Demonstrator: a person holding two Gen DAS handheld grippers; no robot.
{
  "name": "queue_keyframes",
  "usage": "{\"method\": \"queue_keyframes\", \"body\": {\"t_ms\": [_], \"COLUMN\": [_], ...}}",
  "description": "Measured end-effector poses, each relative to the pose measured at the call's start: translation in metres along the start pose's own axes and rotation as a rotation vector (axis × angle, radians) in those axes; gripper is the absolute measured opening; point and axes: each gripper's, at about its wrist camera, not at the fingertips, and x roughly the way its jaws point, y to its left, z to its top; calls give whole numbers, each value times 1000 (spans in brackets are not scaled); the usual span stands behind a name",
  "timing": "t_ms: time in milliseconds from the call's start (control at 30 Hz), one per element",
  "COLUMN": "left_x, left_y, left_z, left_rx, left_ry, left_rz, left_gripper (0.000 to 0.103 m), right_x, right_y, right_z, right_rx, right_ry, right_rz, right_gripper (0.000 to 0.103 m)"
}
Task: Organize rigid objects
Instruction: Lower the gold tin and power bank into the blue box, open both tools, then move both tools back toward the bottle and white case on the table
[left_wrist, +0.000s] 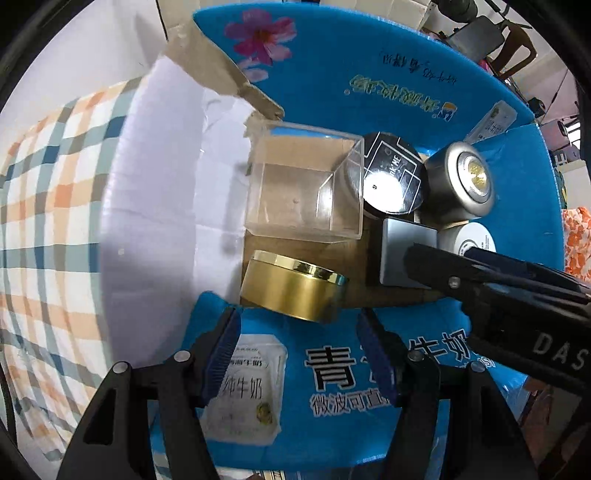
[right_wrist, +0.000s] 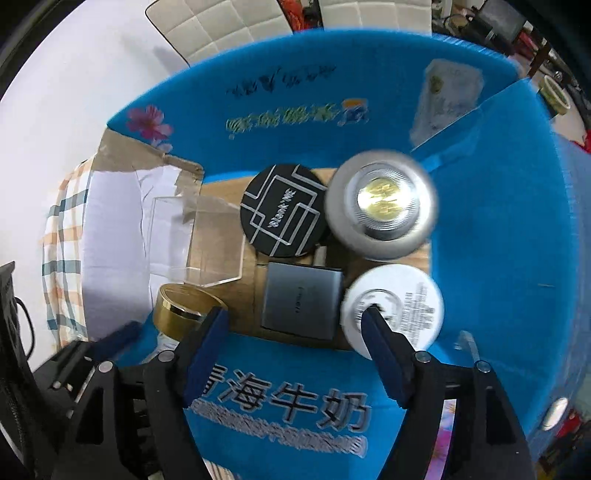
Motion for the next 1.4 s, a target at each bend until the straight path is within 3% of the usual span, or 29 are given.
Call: {"method": "queue_keyframes", "body": {"t_ms": [33,100,200,267,333,633,1167,1400], "left_x": [-4,-15,-28,-37,-42,-65,-177,-209], "left_y": [0,4,9,11,11,2,-42,-58], "left_z": [0,-2,-6,-10,-15,-37,-93,-116], "left_rx": [-4,-25,-48,-58,-50,-62,-23,-9], "left_ry": [-7,-31,-52,-71,-77,-155,-379,-423], "left_rz": [3,6,25,37,65,107,163,149], "left_gripper": [79,91,91,95,103,103,103,103], "right_x": [-5,-15,-30,-44,-55,-100,-234,-275], "right_y": [-1,-6,-10,-15,-15,-14,-18,-26], "right_z": [-2,-8,-17,-25,-33,-72,-148,-177], "right_rx": [-6,-20,-54,-64,-94,-140,-135,-135], "right_ry": [-7,-25,-50,-68,-86,-148,-346,-397], "right_rz": [-6,-36,-74,-87,-113,-122,-70,-44], "right_gripper": [78,90,95,103,103,103,103,103]}}
